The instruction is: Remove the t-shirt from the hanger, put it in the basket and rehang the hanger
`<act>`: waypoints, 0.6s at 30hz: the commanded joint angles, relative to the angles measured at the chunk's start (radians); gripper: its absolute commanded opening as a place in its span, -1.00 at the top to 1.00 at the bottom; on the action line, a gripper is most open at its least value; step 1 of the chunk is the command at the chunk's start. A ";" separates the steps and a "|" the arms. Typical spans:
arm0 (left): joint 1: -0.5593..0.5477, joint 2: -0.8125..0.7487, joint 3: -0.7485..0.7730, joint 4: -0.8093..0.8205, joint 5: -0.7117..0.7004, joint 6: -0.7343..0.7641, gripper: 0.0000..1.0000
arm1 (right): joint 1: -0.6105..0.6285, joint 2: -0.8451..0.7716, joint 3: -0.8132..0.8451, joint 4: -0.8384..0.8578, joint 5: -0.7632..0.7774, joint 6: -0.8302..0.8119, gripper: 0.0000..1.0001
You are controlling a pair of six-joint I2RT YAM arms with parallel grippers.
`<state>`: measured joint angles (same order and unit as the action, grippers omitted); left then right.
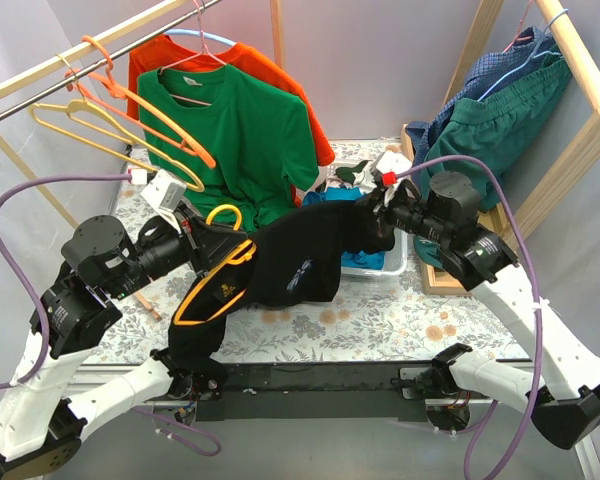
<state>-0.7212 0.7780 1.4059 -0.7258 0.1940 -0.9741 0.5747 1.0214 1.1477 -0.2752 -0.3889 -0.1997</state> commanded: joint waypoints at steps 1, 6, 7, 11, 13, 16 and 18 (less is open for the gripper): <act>0.005 -0.040 -0.041 -0.024 0.048 -0.026 1.00 | -0.003 -0.083 -0.025 0.177 0.237 0.011 0.97; 0.005 -0.120 -0.113 -0.040 0.085 -0.048 1.00 | -0.004 -0.044 0.018 0.189 0.382 0.020 0.97; 0.005 -0.140 -0.119 -0.044 0.088 -0.052 1.00 | -0.004 -0.037 0.023 0.195 0.424 0.026 0.97; 0.005 -0.167 -0.111 -0.082 0.107 -0.045 1.00 | -0.010 -0.023 0.033 0.220 0.498 0.052 0.97; 0.005 -0.174 -0.105 -0.095 0.120 -0.037 1.00 | -0.018 -0.015 0.040 0.225 0.541 0.063 0.97; 0.005 -0.183 -0.097 -0.110 0.143 -0.025 1.00 | -0.047 0.006 0.060 0.218 0.565 0.072 0.97; 0.005 -0.194 -0.091 -0.121 0.142 -0.020 1.00 | -0.082 0.016 0.064 0.220 0.578 0.094 0.97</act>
<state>-0.7177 0.6075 1.2819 -0.7906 0.2687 -0.9974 0.5629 1.0275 1.1450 -0.1532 0.0391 -0.1329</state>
